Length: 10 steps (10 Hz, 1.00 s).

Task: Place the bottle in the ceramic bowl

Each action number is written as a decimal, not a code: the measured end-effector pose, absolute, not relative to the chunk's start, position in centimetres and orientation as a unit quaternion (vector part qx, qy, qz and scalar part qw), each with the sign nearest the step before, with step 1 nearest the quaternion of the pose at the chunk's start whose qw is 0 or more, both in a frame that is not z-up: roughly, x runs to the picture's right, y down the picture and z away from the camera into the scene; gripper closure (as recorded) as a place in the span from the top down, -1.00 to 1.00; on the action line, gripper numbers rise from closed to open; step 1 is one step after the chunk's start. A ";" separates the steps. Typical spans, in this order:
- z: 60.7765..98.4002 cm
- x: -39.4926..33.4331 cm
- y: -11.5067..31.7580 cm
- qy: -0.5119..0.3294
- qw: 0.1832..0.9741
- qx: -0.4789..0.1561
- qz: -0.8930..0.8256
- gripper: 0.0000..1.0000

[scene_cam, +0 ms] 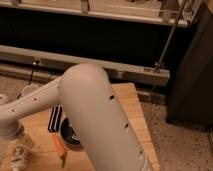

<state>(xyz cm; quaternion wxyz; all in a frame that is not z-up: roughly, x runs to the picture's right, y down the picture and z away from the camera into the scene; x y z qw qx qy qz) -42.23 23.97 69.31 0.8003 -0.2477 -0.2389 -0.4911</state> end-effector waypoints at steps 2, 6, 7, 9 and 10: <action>70.2 -42.6 24.5 -0.233 0.801 -0.247 -0.493 0.60; 73.0 -42.7 26.1 -0.206 0.798 -0.255 -0.505 0.60; 73.4 -42.9 26.4 -0.199 0.797 -0.255 -0.510 0.60; 74.0 -43.6 26.8 -0.185 0.793 -0.247 -0.526 0.60; 74.1 -43.8 26.8 -0.182 0.791 -0.241 -0.532 0.60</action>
